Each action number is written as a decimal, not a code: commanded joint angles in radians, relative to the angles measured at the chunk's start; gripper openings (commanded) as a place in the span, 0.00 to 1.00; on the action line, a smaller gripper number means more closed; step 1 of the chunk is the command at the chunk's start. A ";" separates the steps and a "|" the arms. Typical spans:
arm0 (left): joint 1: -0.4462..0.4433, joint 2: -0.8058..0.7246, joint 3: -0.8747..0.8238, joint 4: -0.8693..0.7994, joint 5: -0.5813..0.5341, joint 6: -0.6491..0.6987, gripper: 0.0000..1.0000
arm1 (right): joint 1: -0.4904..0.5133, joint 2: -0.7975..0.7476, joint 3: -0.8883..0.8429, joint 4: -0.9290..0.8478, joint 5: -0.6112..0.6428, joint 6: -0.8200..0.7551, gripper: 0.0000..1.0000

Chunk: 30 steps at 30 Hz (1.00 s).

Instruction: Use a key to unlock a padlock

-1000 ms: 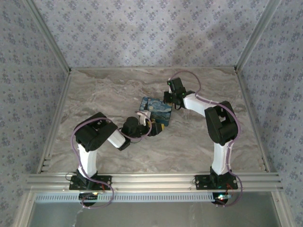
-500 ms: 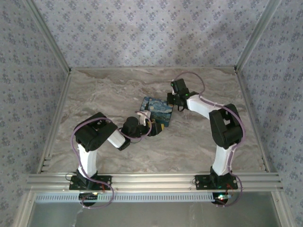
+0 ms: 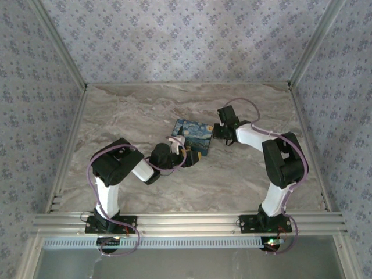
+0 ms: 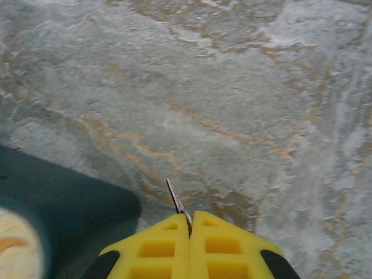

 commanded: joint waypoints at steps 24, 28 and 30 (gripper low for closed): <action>0.051 0.014 -0.003 0.008 0.055 -0.028 0.54 | 0.035 0.081 0.090 0.004 -0.035 0.017 0.00; 0.053 0.012 -0.002 -0.024 0.059 -0.025 0.48 | 0.039 0.079 0.086 0.008 -0.034 0.021 0.00; 0.056 0.008 0.000 -0.046 0.067 -0.022 0.41 | 0.039 0.079 0.086 0.008 -0.034 0.021 0.00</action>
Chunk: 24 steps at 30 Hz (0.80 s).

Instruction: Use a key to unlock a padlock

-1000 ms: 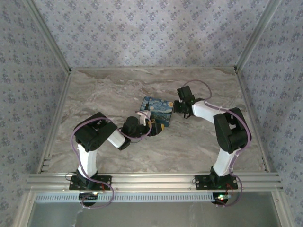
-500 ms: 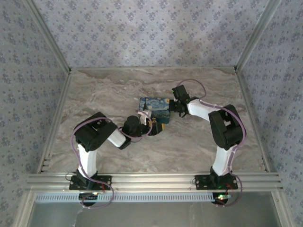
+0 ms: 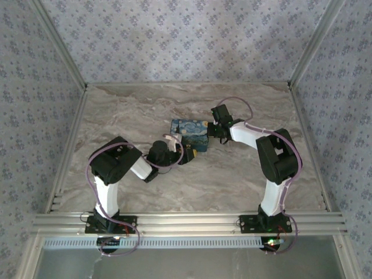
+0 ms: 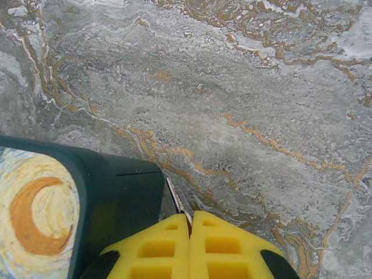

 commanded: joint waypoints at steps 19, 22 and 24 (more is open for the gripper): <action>0.017 -0.035 0.001 -0.151 0.057 0.033 0.15 | 0.006 -0.006 0.015 0.007 -0.010 0.006 0.00; 0.018 -0.042 0.003 -0.174 0.055 0.037 0.13 | 0.003 -0.007 0.017 0.006 -0.011 0.005 0.00; 0.017 -0.047 0.008 -0.195 0.055 0.038 0.09 | 0.001 -0.009 0.014 0.006 -0.016 0.003 0.00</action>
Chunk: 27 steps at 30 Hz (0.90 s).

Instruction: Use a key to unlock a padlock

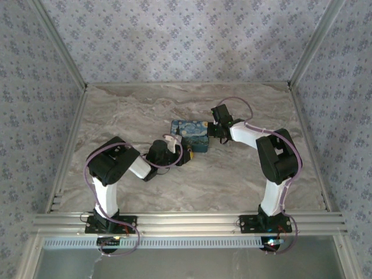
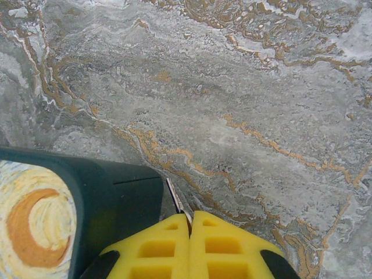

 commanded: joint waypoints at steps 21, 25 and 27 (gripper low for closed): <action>-0.009 -0.192 0.033 -0.320 -0.024 -0.060 0.07 | -0.039 -0.116 -0.045 -0.012 -0.070 -0.009 0.00; -0.016 -0.193 0.020 -0.309 -0.040 -0.069 0.07 | -0.013 -0.071 -0.002 -0.010 -0.064 -0.003 0.00; -0.019 -0.191 0.014 -0.298 -0.047 -0.073 0.07 | -0.002 -0.048 0.028 -0.015 -0.062 -0.004 0.00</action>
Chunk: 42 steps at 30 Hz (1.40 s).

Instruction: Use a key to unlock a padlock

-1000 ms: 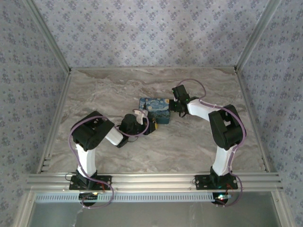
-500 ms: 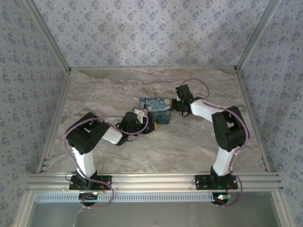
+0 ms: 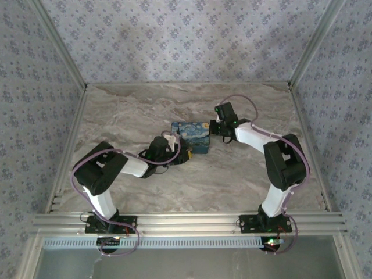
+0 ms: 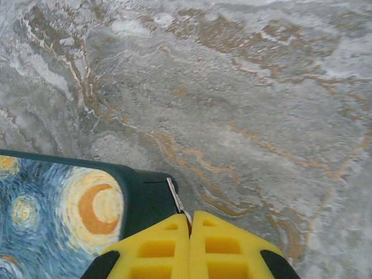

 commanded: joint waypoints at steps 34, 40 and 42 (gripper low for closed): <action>-0.015 0.017 0.033 0.038 -0.127 -0.080 0.08 | -0.115 -0.426 -0.149 0.030 -0.344 -0.053 0.00; -0.015 0.020 0.050 0.030 -0.124 -0.079 0.08 | -0.154 -0.615 -0.246 0.097 -0.526 -0.026 0.00; -0.015 0.023 0.054 0.030 -0.127 -0.079 0.08 | -0.164 -0.670 -0.279 0.122 -0.575 -0.006 0.00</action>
